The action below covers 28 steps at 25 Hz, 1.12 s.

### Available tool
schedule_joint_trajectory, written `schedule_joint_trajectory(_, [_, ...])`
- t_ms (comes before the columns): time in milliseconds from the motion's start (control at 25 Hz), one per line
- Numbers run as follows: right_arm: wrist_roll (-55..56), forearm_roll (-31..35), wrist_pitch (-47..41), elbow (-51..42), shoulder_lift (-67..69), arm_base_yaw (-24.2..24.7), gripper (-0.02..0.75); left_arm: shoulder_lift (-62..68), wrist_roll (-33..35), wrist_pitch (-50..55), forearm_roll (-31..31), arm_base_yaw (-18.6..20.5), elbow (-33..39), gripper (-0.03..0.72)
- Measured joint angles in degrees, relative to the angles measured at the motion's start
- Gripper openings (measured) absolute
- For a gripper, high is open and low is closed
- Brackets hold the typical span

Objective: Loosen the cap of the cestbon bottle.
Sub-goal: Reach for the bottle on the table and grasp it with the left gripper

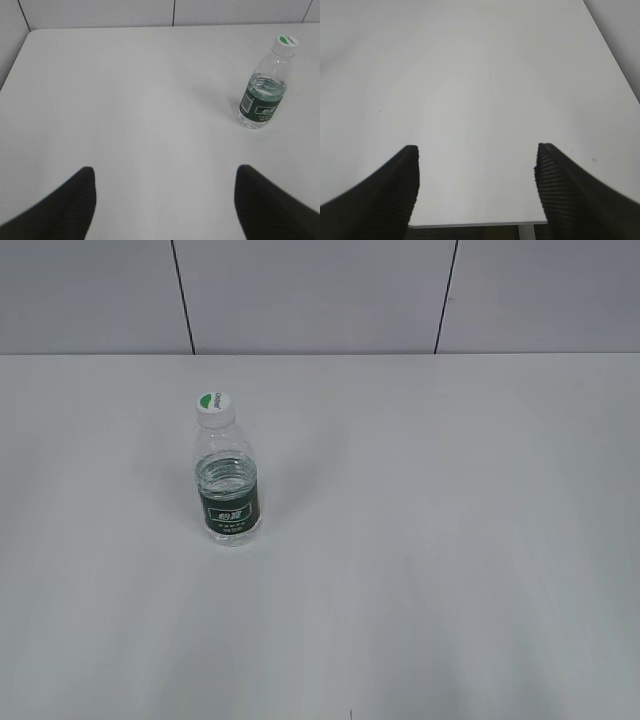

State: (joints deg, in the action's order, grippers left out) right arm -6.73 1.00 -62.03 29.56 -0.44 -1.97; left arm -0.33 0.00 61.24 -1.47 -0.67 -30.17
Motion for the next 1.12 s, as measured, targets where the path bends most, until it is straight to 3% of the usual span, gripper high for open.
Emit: schedule_joint_trajectory(1120, [-0.1, 0.0, 0.0, 0.0, 0.0, 0.0, 0.545, 0.0, 0.0, 0.0, 0.0, 0.0, 0.0, 0.512])
